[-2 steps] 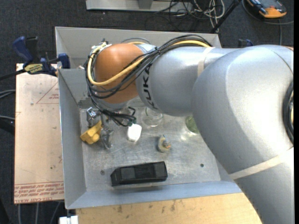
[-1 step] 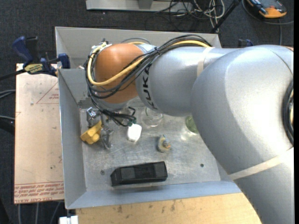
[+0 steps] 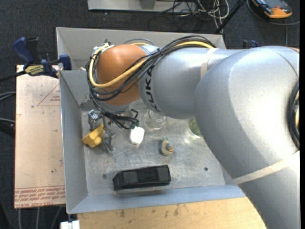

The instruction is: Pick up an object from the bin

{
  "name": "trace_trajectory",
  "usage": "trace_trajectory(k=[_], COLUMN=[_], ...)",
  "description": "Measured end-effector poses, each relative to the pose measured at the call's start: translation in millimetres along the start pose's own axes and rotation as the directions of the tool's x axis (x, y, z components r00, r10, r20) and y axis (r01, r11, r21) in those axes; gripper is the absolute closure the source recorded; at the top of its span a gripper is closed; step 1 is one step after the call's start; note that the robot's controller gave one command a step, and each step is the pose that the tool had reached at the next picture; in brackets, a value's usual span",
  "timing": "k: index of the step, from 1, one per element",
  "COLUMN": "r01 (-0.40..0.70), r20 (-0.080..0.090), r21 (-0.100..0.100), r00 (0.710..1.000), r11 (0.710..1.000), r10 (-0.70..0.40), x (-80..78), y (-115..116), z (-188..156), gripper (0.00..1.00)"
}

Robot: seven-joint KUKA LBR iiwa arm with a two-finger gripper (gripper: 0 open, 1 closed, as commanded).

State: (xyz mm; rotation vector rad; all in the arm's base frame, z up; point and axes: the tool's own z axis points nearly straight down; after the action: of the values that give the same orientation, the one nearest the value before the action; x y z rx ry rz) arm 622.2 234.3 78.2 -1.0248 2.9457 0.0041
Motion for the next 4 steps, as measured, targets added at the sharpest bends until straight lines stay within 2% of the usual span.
trace_trajectory(k=[4], r01=[0.000], r20=[0.000], r21=[0.000], r00=[1.000], r11=[1.000], r10=[0.000], x=[0.0], y=[-0.1], z=[0.0], gripper=[1.00])
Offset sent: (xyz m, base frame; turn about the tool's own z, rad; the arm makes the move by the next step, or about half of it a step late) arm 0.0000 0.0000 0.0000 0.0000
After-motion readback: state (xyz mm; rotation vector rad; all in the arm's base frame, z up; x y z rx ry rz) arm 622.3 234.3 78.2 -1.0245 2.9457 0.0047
